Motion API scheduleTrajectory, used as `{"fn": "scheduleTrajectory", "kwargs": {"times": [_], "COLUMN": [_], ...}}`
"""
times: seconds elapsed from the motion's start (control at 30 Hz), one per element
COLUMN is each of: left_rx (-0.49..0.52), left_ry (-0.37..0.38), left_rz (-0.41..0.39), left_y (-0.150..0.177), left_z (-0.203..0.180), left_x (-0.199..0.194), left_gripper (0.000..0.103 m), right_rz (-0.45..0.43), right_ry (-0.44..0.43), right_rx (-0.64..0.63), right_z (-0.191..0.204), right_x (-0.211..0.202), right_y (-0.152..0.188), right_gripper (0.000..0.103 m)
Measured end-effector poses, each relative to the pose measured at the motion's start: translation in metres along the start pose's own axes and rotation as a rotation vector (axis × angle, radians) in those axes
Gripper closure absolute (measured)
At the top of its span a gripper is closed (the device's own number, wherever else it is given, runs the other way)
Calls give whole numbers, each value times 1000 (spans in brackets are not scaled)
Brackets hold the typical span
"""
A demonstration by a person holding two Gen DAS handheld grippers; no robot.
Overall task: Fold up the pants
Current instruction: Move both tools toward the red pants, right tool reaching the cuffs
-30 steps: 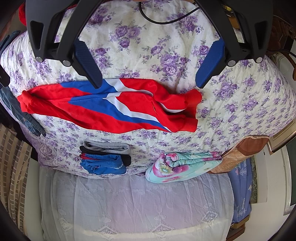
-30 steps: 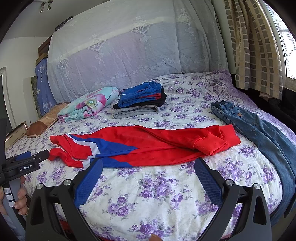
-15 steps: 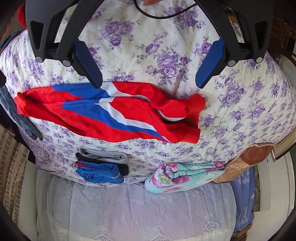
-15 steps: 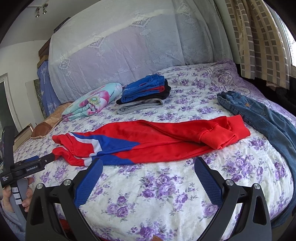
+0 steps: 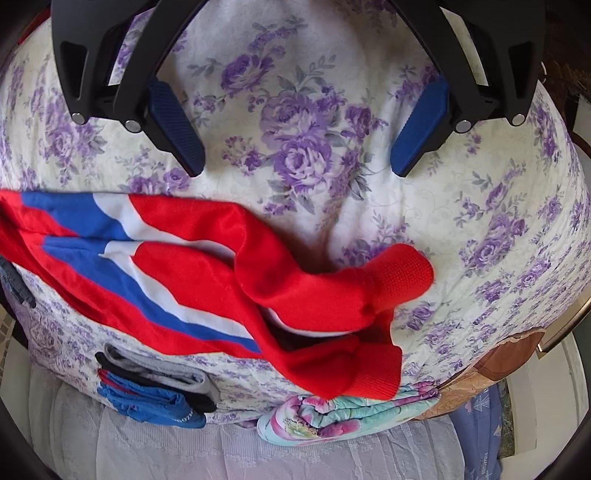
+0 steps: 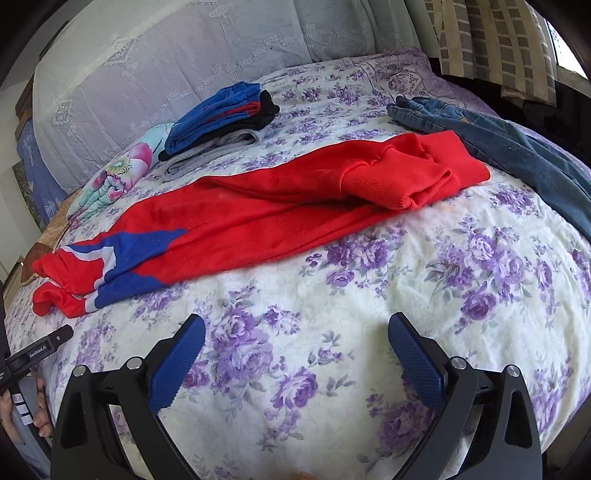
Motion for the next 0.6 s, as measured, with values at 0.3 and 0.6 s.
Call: {"fn": "scheduleTrajectory", "kwargs": {"times": [0.3,0.6], "left_rx": [-17,-114], "left_ry": [55,352], "left_rz": [-49,2], "left_y": [4,-37], "left_z": [5,27], "left_x": [3,-21], "left_gripper": [4,5], "right_rz": [-78,27], "right_ry": [-116,-474], "right_rx": [15,325], "right_z": [-5,-20], "right_x": [-11,-6], "right_y": [10,-53], "right_gripper": [4,4]}}
Point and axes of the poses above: each gripper's, at about its wrist camera, not at the fingertips, and x roughly the way its jaws point, z to its left, y to its underside, the point moved 7 cm from there along x, roughly the way its jaws point, and after that the axes turned 12 degrees about -y, right-handed, at the moved point
